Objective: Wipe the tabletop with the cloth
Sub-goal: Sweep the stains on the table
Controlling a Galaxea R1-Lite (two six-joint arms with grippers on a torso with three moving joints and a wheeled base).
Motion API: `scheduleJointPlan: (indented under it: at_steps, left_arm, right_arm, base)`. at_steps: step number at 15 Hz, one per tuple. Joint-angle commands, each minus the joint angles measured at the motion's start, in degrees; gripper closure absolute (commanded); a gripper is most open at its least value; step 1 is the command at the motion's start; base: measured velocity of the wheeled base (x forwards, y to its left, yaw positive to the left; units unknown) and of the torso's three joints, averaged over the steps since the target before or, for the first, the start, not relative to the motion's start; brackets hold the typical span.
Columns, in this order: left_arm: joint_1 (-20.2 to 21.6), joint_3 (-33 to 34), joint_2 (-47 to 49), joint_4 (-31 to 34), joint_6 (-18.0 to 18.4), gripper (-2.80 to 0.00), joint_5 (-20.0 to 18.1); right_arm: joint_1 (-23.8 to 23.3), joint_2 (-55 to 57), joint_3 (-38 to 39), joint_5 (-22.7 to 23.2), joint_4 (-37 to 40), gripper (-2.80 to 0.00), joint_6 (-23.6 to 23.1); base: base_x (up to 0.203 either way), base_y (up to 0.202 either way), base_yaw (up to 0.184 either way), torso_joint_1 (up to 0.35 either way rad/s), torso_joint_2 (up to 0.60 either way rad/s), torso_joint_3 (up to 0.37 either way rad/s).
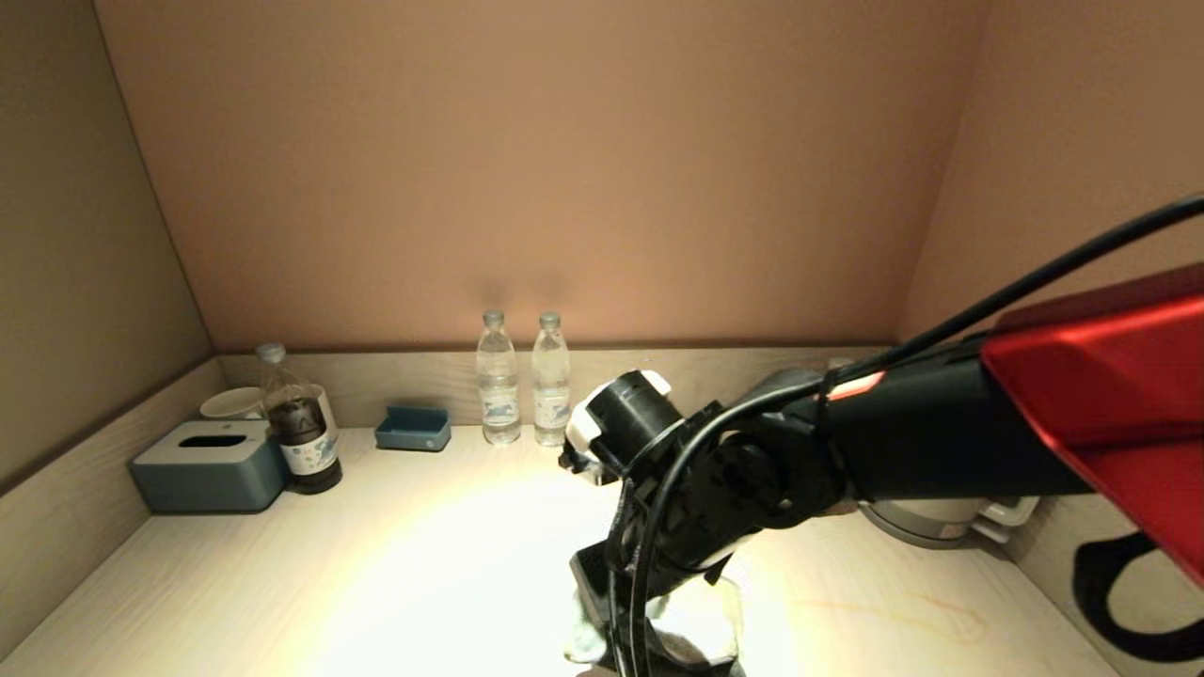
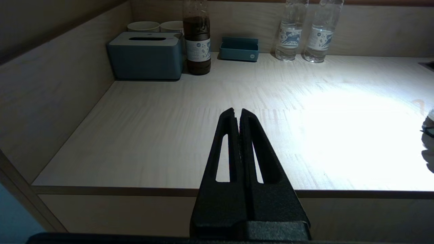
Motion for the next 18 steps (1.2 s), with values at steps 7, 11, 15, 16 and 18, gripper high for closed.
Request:
scheduleJointPlan:
  at_steps: [7,11,15,16,18]
  left_arm:
    - [0.0,0.0,0.0,-0.1,0.0,0.0,0.0]
    - [0.0,0.0,0.0,-0.1,0.0,0.0,0.0]
    - [0.0,0.0,0.0,-0.1,0.0,0.0,0.0]
    - [0.0,0.0,0.0,-0.1,0.0,0.0,0.0]
    - [0.0,0.0,0.0,0.0,0.0,0.0,0.0]
  right_arm:
    - [0.4,10.2,-2.6,-2.8,12.8,0.0,0.2]
    - [-3.1,11.8,-3.1,-2.9,13.1,0.0,-0.8]
    - [-10.2,15.9,-5.2,-2.2,12.5,0.0,-4.1]
    - [-10.5,16.2,-5.3,-2.1,12.2,0.0,-4.4]
    - [-13.1,17.3,-5.7,-2.0,11.2,0.0,-5.0]
  base:
    - [0.0,0.0,0.0,0.0,0.0,0.0]
    - [0.0,0.0,0.0,0.0,0.0,0.0]
    - [0.0,0.0,0.0,0.0,0.0,0.0]
    - [0.0,0.0,0.0,0.0,0.0,0.0]
    - [0.0,0.0,0.0,0.0,0.0,0.0]
